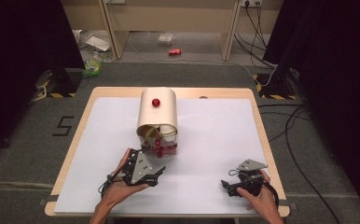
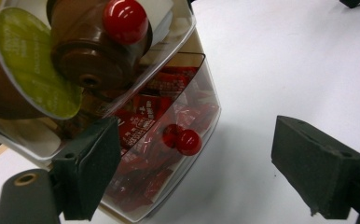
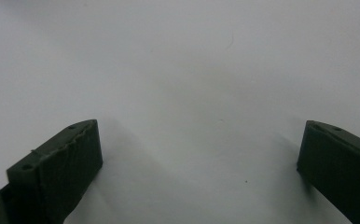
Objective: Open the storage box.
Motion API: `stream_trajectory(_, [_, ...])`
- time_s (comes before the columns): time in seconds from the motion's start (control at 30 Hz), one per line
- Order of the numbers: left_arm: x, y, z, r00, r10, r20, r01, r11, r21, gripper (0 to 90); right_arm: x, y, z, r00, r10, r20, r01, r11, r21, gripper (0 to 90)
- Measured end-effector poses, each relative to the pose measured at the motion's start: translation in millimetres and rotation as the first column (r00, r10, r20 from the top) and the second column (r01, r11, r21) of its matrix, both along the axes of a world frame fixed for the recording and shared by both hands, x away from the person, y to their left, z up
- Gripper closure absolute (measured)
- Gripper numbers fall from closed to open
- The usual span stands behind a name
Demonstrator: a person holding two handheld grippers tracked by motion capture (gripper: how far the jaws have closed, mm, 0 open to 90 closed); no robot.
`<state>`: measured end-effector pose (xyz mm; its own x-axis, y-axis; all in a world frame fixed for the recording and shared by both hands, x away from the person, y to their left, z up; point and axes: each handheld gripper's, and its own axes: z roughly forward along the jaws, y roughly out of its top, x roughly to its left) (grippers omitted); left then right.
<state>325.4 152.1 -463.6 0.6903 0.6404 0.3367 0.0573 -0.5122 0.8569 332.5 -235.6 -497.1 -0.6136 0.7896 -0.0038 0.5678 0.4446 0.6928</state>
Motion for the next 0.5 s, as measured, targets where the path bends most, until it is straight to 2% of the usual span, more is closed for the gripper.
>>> stream_trajectory(0.1, [0.3,-1.0,-0.8,1.0,-0.003,0.004,0.003,0.9999,0.012,15.7,-0.2,0.2,0.0,1.0,-0.002,-0.002,0.002,1.0,0.002,0.3])
stream_trajectory(0.17, [0.8,-3.8,-3.1,0.9998,-0.007,0.02,0.006,0.9989,0.046,15.9,0.0,0.0,0.0,1.0,0.0,-0.001,0.0,1.0,0.0,0.3])
stream_trajectory(0.27, [1.9,-6.8,-5.2,0.9995,-0.009,0.029,0.007,0.9972,0.075,15.6,-0.1,0.1,0.0,1.0,-0.001,-0.001,0.001,1.0,0.0,0.3])
stream_trajectory(0.43, [2.1,-7.1,-5.6,0.9992,-0.016,0.038,0.013,0.9968,0.079,16.1,-0.2,0.2,0.0,1.0,-0.002,-0.003,0.002,1.0,0.002,0.3])
stream_trajectory(0.47, [1.3,-8.4,-6.5,0.9979,-0.018,0.063,0.011,0.995,0.099,17.1,0.0,0.0,0.0,1.0,0.0,0.0,0.0,1.0,0.0,0.3])
stream_trajectory(0.5, [1.3,-8.4,-6.5,0.9979,-0.018,0.063,0.011,0.995,0.099,17.6,0.0,0.0,0.0,1.0,0.0,0.0,0.0,1.0,0.0,0.3])
